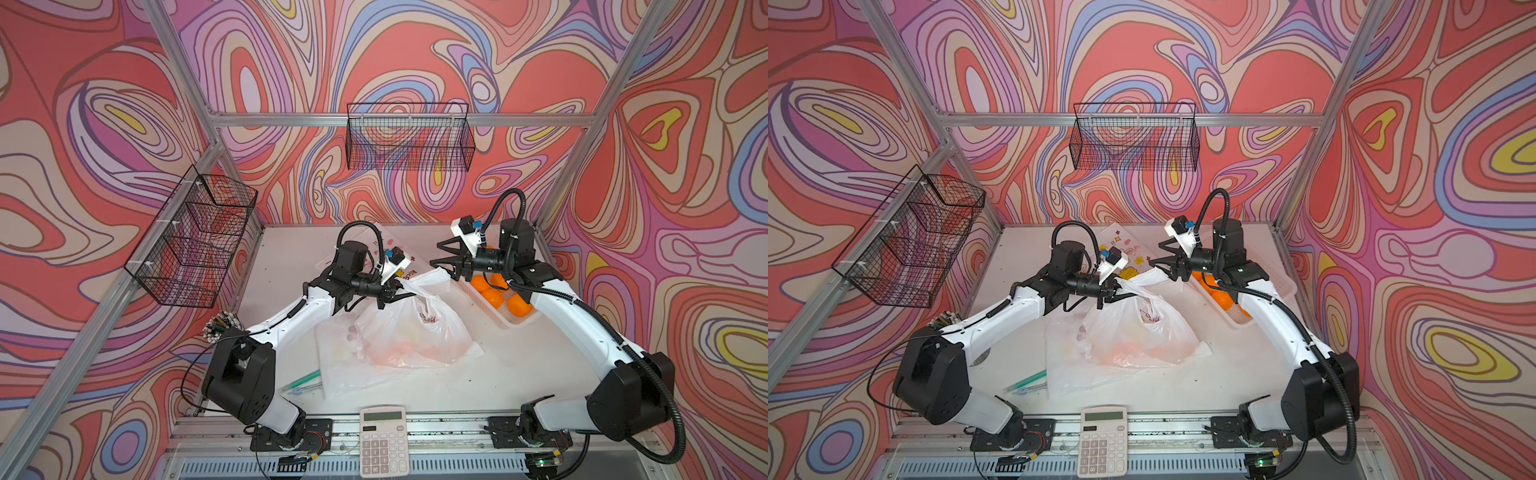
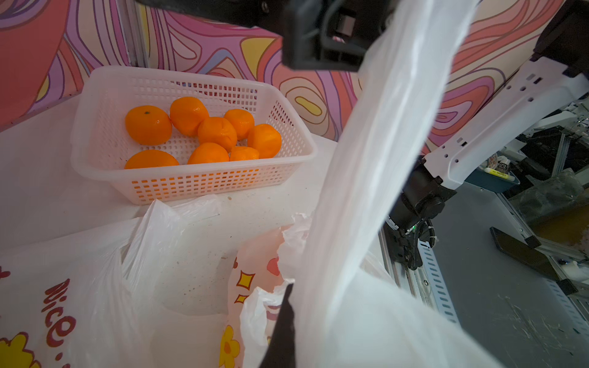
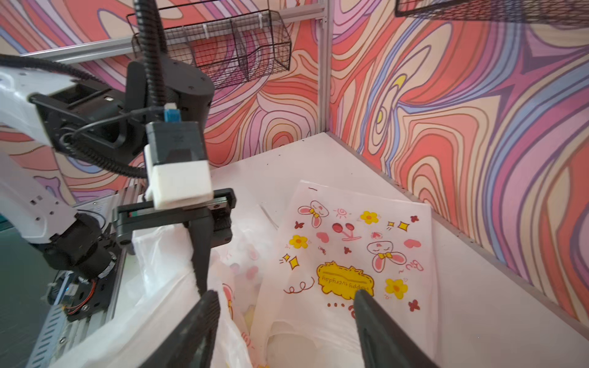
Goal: Place the oranges into plastic bags & tie knots
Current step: Tie the plastic bag to the plastic bag.
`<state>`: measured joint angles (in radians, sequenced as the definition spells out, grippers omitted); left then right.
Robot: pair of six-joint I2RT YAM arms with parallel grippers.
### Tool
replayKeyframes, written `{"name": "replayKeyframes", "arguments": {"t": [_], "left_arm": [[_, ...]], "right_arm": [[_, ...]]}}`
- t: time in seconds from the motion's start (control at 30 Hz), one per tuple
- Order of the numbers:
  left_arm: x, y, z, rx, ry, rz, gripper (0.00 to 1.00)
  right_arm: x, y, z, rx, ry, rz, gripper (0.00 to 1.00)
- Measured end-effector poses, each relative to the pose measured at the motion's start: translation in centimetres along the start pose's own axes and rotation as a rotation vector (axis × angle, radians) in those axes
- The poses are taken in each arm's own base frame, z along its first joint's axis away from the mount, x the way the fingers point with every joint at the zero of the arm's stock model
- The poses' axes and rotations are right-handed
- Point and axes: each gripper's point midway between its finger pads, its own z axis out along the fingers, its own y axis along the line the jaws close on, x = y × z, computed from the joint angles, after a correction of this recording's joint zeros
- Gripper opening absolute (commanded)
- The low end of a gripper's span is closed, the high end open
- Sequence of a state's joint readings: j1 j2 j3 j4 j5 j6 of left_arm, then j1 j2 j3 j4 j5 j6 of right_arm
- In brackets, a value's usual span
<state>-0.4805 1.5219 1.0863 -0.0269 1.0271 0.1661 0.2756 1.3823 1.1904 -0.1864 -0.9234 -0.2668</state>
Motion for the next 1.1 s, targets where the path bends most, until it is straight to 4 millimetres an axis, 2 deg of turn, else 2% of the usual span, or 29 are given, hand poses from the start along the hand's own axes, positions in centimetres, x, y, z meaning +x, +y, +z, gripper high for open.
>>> {"name": "replayKeyframes", "arguments": {"t": [0.17, 0.4, 0.67, 0.9, 1.1], "left_arm": [[0.1, 0.0, 0.0, -0.002, 0.005, 0.009, 0.00], [0.8, 0.0, 0.0, -0.013, 0.032, 0.012, 0.00], [0.4, -0.5, -0.5, -0.045, 0.039, 0.047, 0.00], [-0.1, -0.6, -0.8, -0.065, 0.035, 0.067, 0.00], [0.1, -0.4, -1.0, -0.090, 0.043, 0.063, 0.00]], "right_arm": [[1.1, 4.1, 0.3, -0.133, 0.010, -0.037, 0.81], [3.1, 6.8, 1.9, -0.213, 0.073, -0.021, 0.84], [5.9, 6.8, 3.7, -0.186, 0.174, 0.030, 0.80], [7.9, 6.2, 4.3, -0.146, 0.250, 0.067, 0.60], [8.9, 5.6, 4.1, -0.103, 0.295, 0.081, 0.44]]}}
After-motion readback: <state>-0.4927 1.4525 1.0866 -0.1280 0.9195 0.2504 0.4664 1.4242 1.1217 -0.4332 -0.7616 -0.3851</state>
